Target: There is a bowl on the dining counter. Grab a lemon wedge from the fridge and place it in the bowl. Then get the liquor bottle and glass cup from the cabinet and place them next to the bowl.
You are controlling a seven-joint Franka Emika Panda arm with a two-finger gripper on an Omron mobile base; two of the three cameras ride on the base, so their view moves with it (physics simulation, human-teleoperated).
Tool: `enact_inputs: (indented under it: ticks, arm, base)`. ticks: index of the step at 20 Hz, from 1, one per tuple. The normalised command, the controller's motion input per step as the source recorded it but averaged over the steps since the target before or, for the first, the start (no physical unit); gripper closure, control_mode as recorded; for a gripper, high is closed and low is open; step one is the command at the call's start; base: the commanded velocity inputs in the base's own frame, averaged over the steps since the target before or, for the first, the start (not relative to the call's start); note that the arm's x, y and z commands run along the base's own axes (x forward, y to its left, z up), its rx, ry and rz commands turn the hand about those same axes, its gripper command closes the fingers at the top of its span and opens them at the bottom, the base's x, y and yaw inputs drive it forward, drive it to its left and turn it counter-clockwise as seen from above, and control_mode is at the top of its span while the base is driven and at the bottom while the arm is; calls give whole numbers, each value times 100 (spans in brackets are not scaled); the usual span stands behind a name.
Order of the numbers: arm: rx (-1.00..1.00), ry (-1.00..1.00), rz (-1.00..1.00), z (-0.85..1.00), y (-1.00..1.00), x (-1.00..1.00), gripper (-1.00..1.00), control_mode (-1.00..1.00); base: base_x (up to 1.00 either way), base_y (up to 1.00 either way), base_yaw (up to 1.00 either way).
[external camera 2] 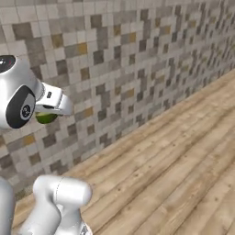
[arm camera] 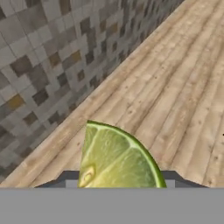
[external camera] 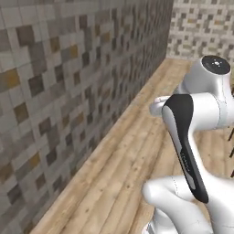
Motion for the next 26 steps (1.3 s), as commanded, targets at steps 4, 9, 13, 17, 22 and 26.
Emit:
enact_inputs:
  ticks: [4, 9, 13, 17, 22, 26]
  arm:
    - [0, 0, 0, 0, 0, 0, 100, 100]
    - [0, 0, 0, 0, 0, 0, 100, 100]
    - [0, 0, 0, 0, 0, 0, 100, 100]
    - [0, 0, 0, 0, 0, 0, 100, 100]
    - [0, 0, 0, 0, 0, 0, 100, 100]
    - [0, 0, 0, 0, 0, 0, 100, 100]
  base:
    - [41, 18, -74]
    - [45, 21, -73]
    - [49, 27, -71]
    - [56, 44, -69]
    - [94, 71, -46]
    - [100, 76, -31]
